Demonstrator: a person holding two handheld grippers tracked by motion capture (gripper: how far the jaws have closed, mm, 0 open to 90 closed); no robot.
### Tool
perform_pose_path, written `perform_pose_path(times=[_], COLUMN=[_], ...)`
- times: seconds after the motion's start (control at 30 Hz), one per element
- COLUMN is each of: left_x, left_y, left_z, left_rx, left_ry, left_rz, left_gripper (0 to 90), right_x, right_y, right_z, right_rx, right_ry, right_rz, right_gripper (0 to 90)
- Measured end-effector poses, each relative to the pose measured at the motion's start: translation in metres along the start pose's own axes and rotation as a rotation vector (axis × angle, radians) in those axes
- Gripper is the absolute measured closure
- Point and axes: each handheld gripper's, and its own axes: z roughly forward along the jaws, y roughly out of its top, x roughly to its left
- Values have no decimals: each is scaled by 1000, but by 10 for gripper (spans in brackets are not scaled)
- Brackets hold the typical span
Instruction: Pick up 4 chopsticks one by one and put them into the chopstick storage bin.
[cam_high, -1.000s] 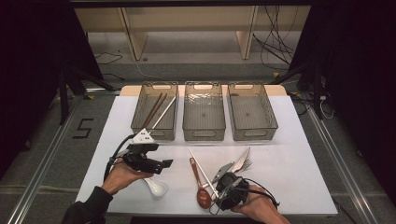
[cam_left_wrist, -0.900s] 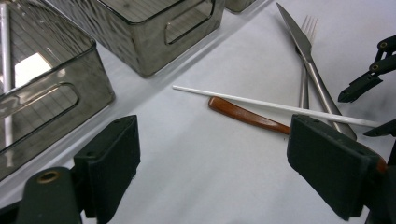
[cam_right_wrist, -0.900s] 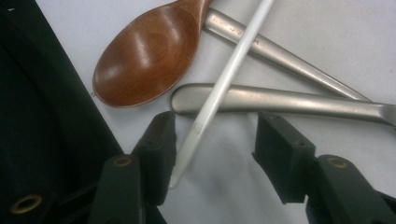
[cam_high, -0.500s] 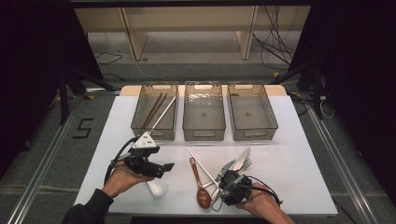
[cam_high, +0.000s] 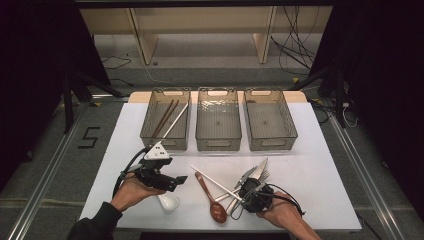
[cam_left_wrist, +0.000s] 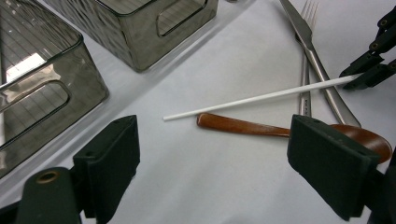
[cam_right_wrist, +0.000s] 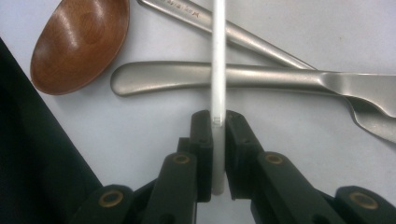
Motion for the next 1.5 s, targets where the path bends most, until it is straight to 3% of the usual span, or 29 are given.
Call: perform_pose_path(times=[0.23,0.47,0.67,0.8,1.03,1.2,1.37,1.5], left_x=[1,-3,-10,-21,-34,-38,-41,-44], left_y=[0,1,5,8,11,13,16,16], left_z=[1,1,1,7,16,21,25,26], left_rx=[7,5,24,68,155,215,284,336], left_ry=[-2,-19,-29,-55,-90,-98,-93,-114], left_rz=[3,26,67,135,238,318,367,428], left_gripper=[167,167,165,164,182,229,268,341], right_x=[-1,-2,3,11,23,27,32,34], right_y=[-1,-1,0,2,5,7,8,8], right_z=[-3,-14,-22,-27,-36,-42,-44,-44], right_rx=[-9,-72,-103,-114,-129,-138,-141,-140], right_ry=[1,-20,-29,-21,-5,-1,1,14], right_rz=[-3,-30,-100,-163,-226,-268,-310,-342], right_gripper=[843,844,844,844,844,844,844,844])
